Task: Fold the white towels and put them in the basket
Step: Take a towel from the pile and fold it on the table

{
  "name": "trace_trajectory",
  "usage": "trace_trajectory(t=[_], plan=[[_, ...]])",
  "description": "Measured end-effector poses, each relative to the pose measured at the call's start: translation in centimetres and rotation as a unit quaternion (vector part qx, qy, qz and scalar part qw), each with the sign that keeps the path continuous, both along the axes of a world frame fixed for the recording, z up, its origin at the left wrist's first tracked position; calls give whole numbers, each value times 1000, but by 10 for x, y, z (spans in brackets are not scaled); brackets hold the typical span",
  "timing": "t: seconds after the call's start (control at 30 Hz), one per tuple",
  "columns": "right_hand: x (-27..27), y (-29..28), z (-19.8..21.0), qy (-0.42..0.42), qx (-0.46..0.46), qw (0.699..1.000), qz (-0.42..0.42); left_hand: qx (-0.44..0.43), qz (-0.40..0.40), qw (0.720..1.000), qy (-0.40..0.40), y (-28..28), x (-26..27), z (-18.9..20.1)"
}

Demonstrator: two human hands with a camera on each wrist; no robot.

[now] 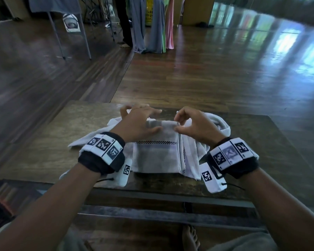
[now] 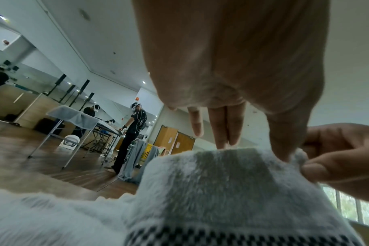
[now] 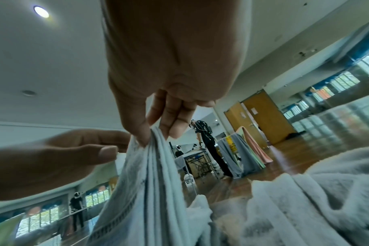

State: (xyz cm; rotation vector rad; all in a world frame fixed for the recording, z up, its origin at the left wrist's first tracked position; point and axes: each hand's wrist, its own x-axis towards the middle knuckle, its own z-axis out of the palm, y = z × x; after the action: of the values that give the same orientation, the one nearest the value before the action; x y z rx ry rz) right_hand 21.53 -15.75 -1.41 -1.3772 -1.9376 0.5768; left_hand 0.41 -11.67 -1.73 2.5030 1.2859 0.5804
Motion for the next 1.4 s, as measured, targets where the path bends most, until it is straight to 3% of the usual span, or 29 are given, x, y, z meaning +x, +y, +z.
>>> trace_trajectory(t=[0.13,0.23,0.3,0.43,0.5,0.73,0.8,0.87,0.97,1.07,1.23,1.4], plan=[[-14,-19,12,10,60,998,34,-27,-71,997,-17,-5,-7,15],[-17,-25,12,-6,84,996,26,-55,-67,996,-28,-13,-12,23],[-15,-27,11,-23,33,999,13,-51,-60,996,-50,-19,-15,28],[-2,-27,-2,-184,-128,974,-7,-65,-50,986,-143,-28,-28,37],[3,-27,-7,-156,-153,976,1,-86,-43,979,-179,-32,-36,40],[-2,-30,-1,62,-166,984,13,-162,20,953,-254,-38,-75,15],[-5,-32,2,115,-185,976,13,-195,41,948,-247,-43,-80,6],[-7,-32,1,110,-206,972,19,-217,66,952,-207,-47,-83,-8],[-12,-28,-12,49,-258,965,14,-241,84,956,-146,-47,-81,-38],[-16,-20,-35,-18,-274,961,3,-198,100,972,-75,-47,-71,-64],[-20,-10,-57,-52,-235,970,-25,-201,100,968,-116,-40,-66,-86],[-17,-3,-60,-34,-190,979,-74,-177,106,969,-135,-36,-63,-89]])
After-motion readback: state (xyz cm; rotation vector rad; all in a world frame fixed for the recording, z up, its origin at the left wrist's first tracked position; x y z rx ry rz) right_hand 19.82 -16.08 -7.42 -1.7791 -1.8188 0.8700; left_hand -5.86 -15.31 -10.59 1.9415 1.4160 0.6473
